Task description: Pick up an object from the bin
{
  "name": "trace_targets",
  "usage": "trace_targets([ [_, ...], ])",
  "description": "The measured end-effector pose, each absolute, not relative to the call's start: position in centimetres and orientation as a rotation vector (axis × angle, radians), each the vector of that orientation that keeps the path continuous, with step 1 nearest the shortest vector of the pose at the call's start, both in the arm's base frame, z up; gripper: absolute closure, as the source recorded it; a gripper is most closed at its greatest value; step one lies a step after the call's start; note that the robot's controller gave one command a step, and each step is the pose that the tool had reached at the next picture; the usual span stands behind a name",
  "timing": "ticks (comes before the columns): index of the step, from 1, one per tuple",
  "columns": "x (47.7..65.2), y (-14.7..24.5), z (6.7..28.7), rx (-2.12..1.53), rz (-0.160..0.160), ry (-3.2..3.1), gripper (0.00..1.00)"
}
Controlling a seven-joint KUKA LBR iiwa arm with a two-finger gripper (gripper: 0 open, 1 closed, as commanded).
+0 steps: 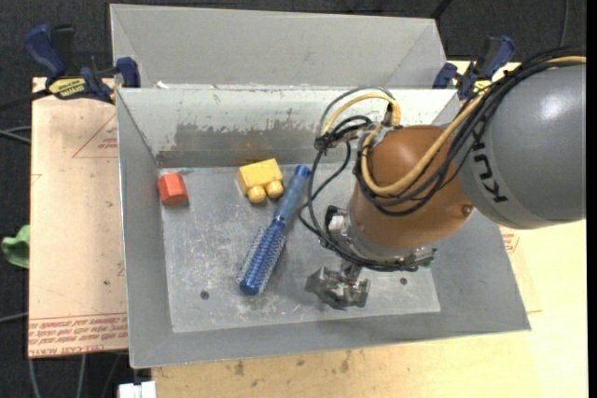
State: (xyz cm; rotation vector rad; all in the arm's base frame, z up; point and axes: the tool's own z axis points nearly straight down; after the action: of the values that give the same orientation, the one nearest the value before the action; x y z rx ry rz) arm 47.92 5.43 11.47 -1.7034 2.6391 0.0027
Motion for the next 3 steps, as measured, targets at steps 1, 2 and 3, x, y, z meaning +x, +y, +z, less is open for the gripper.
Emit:
trace_targets([
  [1,50.1,12.7,17.9,-1.315,0.004,2.843,1.00],
  [2,48.0,16.2,13.5,-1.521,0.005,2.751,1.00],
  [3,48.1,16.1,13.6,-1.519,0.003,2.749,0.00],
])
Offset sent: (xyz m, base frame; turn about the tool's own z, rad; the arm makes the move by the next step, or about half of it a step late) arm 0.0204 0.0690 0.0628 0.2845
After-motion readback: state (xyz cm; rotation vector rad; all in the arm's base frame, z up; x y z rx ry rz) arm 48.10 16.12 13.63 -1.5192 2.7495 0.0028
